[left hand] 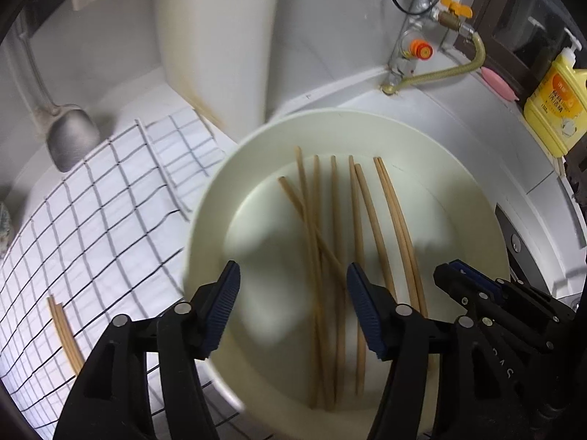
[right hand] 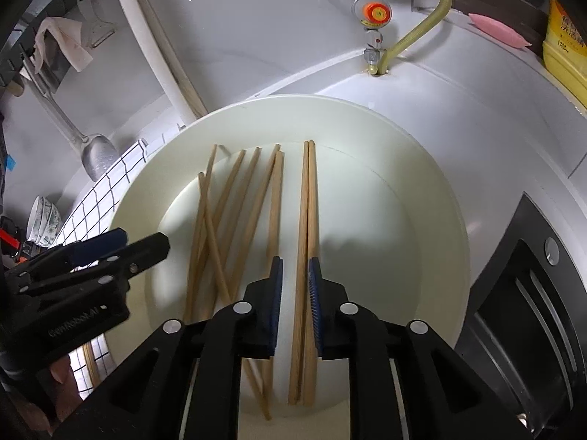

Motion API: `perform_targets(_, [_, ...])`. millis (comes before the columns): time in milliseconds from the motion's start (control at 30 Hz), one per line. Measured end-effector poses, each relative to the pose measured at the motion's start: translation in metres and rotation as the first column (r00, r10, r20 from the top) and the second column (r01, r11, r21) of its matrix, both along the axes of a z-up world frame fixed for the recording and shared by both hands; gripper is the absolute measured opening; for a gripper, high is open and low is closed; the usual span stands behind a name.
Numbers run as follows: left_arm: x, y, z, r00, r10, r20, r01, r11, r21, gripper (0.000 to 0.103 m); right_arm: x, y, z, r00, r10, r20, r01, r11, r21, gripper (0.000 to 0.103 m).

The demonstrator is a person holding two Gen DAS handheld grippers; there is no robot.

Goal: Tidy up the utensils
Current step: 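Move the open right tool back over the chopsticks on the cloth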

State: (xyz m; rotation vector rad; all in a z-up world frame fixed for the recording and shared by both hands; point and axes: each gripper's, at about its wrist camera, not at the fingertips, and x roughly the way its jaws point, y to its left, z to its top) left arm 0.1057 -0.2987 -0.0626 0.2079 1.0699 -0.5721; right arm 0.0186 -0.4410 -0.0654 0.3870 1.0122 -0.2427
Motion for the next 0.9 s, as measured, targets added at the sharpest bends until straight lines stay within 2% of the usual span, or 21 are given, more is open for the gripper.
perform_targets(167, [-0.008,0.024,0.012,0.999,0.033,0.025,-0.033,0.999,0.0,0.067,-0.012,0.018,0.012,1.0,0.016,0.022,-0.016,1.0,-0.004,0.023])
perform_targets(233, [-0.012,0.038,0.016,0.998,0.05,0.03,-0.05,0.999,-0.001,0.069,-0.016,0.028,0.017,0.999,0.03,0.033,-0.029,1.0,-0.007,0.03])
perform_targets(367, [-0.021,0.069,0.026,0.995,0.084,0.059,-0.084,0.996,0.002,0.07,-0.019,0.051,0.025,0.997,0.067,0.044,-0.067,0.998,-0.016,0.032])
perform_targets(500, [-0.028,0.106,0.032,0.989,0.124,0.087,-0.125,0.992,0.011,0.07,-0.019,0.078,0.029,0.992,0.118,0.048,-0.117,0.993,-0.023,0.038])
perform_targets(633, [-0.031,0.146,0.034,0.977,0.193,0.094,-0.195,0.981,0.011,0.07,-0.015,0.11,0.03,0.982,0.179,0.053,-0.178,0.984,-0.027,0.039])
perform_targets(900, [-0.038,0.229,0.031,0.934,0.339,0.109,-0.343,0.939,0.019,0.075,-0.001,0.174,0.035,0.949,0.308,0.066,-0.306,0.951,-0.041,0.044])
